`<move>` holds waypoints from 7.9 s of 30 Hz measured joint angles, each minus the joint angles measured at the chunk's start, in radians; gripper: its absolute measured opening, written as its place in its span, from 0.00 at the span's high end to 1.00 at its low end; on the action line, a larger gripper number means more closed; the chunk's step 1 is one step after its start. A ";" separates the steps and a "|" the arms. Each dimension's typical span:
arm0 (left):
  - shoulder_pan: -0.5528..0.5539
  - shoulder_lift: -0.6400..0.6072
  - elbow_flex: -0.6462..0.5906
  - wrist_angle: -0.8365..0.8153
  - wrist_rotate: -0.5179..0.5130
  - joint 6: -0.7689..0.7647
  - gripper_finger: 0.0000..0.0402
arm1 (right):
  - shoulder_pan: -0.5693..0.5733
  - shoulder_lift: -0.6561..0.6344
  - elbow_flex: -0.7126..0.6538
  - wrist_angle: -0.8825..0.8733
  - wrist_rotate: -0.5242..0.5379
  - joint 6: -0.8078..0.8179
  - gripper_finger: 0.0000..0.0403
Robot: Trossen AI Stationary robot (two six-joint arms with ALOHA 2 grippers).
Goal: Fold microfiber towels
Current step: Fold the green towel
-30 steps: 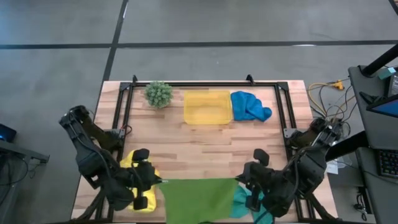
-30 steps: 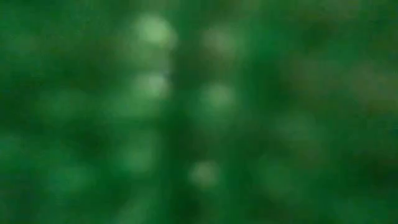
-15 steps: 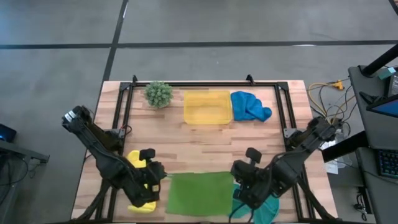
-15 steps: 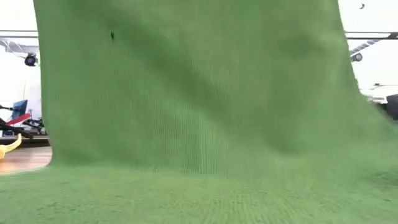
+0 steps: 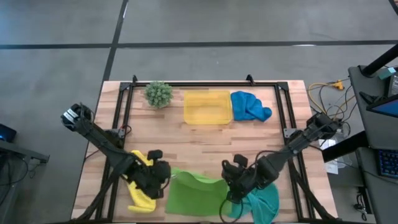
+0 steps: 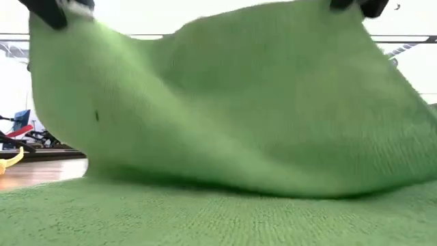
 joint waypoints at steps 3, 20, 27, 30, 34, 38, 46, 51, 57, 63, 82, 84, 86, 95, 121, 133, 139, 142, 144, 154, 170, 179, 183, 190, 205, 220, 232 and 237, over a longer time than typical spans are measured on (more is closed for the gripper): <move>0.067 -0.024 -0.052 0.049 0.049 0.061 1.00 | -0.047 -0.016 -0.069 0.052 -0.015 -0.039 0.98; 0.531 -0.063 -0.227 0.220 0.081 0.379 1.00 | -0.450 -0.209 -0.380 0.159 -0.053 -0.301 0.98; 0.627 -0.059 -0.291 0.317 0.064 0.415 1.00 | -0.556 -0.208 -0.429 0.189 -0.057 -0.401 0.98; 0.649 -0.059 -0.321 0.372 0.068 0.433 1.00 | -0.593 -0.208 -0.450 0.232 -0.075 -0.431 0.98; 0.670 -0.058 -0.356 0.388 0.069 0.426 1.00 | -0.629 -0.198 -0.464 0.258 -0.102 -0.449 0.98; 0.682 -0.058 -0.381 0.389 0.065 0.427 1.00 | -0.652 -0.177 -0.465 0.265 -0.105 -0.457 0.98; 0.724 -0.058 -0.419 0.390 0.060 0.426 1.00 | -0.686 -0.144 -0.465 0.260 -0.104 -0.431 0.98; 0.761 -0.058 -0.417 0.387 0.056 0.426 0.91 | -0.705 -0.167 -0.460 0.254 -0.051 -0.426 0.93; 0.786 -0.071 -0.411 0.388 0.057 0.431 0.70 | -0.725 -0.239 -0.447 0.255 -0.028 -0.430 0.81; 0.790 -0.138 -0.412 0.348 0.136 0.404 0.60 | -0.715 -0.354 -0.456 0.237 -0.083 -0.444 0.73; 0.552 -0.248 -0.460 0.570 0.350 0.172 0.60 | 0.143 -0.241 -0.520 0.563 -0.152 0.213 0.92; 0.539 -0.226 -0.473 0.647 0.349 0.155 0.60 | 0.164 -0.167 -0.500 0.579 -0.151 0.260 0.95; 0.529 -0.209 -0.487 0.690 0.349 0.126 0.60 | 0.164 -0.094 -0.471 0.583 -0.151 0.274 0.96; 0.474 -0.150 -0.484 0.723 0.356 0.081 0.60 | 0.138 0.134 -0.385 0.546 -0.270 0.282 0.96; 0.369 -0.177 -0.481 0.729 0.382 0.090 0.64 | 0.151 -0.203 -0.391 0.015 -0.094 0.259 0.96; 0.019 -0.059 -0.444 0.747 0.222 0.122 0.70 | 0.151 -0.064 -0.370 0.550 0.004 -0.076 0.82; -0.104 0.065 -0.355 0.745 0.115 0.145 0.70 | 0.153 0.056 -0.307 0.577 -0.008 -0.161 0.69; -0.126 0.138 -0.304 0.706 0.115 0.171 0.70 | 0.152 0.099 -0.273 0.582 -0.008 -0.181 0.63; -0.133 0.185 -0.279 0.678 0.115 0.172 0.70 | 0.152 0.134 -0.248 0.578 -0.020 -0.205 0.59; -0.137 0.307 -0.230 0.648 0.122 0.163 0.70 | 0.148 0.277 -0.148 0.524 -0.059 -0.223 0.56; -0.136 0.339 -0.238 0.653 0.118 0.163 0.70 | 0.116 0.333 -0.093 0.389 -0.054 -0.207 0.59; -0.136 0.394 -0.233 0.646 0.118 0.137 0.70 | 0.112 0.333 -0.093 0.340 -0.047 -0.171 0.67; -0.135 0.396 -0.235 0.643 0.118 0.137 0.76 | 0.112 0.332 -0.094 0.332 -0.046 -0.164 0.75; -0.135 0.394 -0.230 0.642 0.149 0.136 0.98 | 0.112 0.332 -0.095 0.333 -0.051 -0.167 0.91; -0.134 0.349 -0.208 0.635 0.127 0.137 1.00 | 0.116 0.323 -0.083 0.334 -0.114 -0.209 0.98; -0.133 0.283 -0.203 0.646 0.151 0.138 1.00 | 0.149 0.312 -0.021 0.341 -0.168 -0.149 0.98; -0.133 0.232 -0.203 0.649 0.150 0.140 1.00 | 0.171 0.219 -0.017 0.330 -0.152 -0.121 0.98; -0.133 0.208 -0.204 0.647 0.143 0.139 1.00 | 0.169 0.199 -0.017 0.295 -0.151 -0.122 0.98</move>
